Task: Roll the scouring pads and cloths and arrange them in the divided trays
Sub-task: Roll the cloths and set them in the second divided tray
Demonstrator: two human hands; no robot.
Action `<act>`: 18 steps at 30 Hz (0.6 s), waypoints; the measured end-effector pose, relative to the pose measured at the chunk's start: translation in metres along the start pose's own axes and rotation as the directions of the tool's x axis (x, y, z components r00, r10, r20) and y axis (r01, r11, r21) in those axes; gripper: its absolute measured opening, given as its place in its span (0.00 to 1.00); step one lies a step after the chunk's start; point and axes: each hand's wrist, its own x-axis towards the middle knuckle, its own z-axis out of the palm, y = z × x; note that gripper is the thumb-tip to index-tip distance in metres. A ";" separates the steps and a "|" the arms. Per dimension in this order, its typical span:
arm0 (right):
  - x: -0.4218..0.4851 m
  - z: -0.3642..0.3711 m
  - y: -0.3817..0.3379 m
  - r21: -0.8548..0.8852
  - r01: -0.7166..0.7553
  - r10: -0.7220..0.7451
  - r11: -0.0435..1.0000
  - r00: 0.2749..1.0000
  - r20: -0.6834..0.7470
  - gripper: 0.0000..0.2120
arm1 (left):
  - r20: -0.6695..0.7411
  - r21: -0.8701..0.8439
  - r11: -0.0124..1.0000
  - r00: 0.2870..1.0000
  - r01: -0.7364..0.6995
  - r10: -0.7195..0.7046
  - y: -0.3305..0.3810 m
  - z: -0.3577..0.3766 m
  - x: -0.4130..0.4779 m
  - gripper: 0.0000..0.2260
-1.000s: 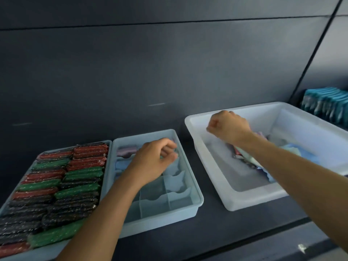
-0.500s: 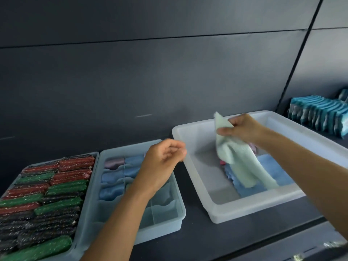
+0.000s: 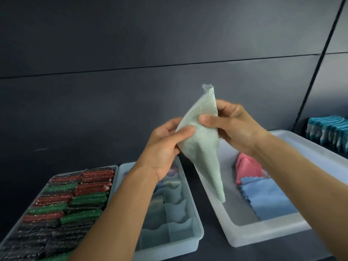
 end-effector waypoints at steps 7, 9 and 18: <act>0.019 0.027 -0.013 -0.031 -0.016 0.011 0.999 0.988 -0.153 0.26 | -0.245 0.267 0.891 0.868 -0.367 0.431 0.018 -0.014 -0.010 0.07; 0.023 0.033 -0.014 -0.005 0.002 -0.003 1.000 0.987 -0.160 0.20 | -0.279 0.326 0.858 0.827 -0.397 0.488 0.021 -0.018 -0.013 0.08; 0.030 0.054 -0.016 0.054 0.093 -0.095 0.994 0.995 0.026 0.17 | -0.141 -0.253 0.964 0.989 -0.081 0.046 0.010 -0.041 -0.035 0.26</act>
